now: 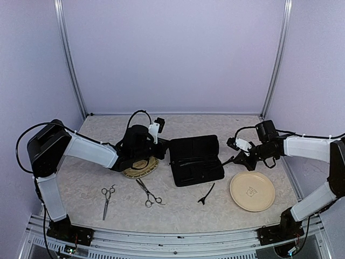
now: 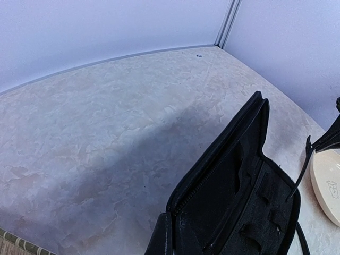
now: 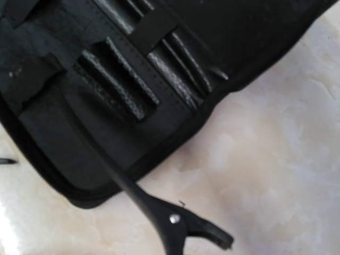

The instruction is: Sort the hair-cutting tools

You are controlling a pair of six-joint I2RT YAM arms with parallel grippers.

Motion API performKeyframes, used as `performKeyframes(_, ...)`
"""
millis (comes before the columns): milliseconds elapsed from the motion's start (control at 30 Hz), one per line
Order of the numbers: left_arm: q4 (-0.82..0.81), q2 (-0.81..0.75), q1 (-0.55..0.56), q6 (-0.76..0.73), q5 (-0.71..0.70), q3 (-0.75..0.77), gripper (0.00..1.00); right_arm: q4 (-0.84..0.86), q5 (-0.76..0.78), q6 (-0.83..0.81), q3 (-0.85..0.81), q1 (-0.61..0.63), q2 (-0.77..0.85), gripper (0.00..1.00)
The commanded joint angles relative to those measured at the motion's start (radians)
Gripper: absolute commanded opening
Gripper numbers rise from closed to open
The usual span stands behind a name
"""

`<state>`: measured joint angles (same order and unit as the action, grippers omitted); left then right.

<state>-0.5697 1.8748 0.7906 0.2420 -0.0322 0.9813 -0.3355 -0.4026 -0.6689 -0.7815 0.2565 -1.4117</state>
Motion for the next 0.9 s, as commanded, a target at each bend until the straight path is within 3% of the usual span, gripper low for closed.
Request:
performKeyframes(0,-0.074,-0.009,-0.004,0.026,0.012,-0.011,0.0,0.022,0.018,-0.01,0.013,0.0,-0.017,0.0)
performKeyframes(633,-0.09,0.012,-0.009,0.052,0.023,-0.015,0.0,0.057,0.095,0.034,0.035,0.111,-0.07,0.0)
performKeyframes(867,-0.089,0.016,-0.013,0.052,0.016,-0.018,0.0,0.035,0.06,0.032,0.03,0.16,-0.112,0.0)
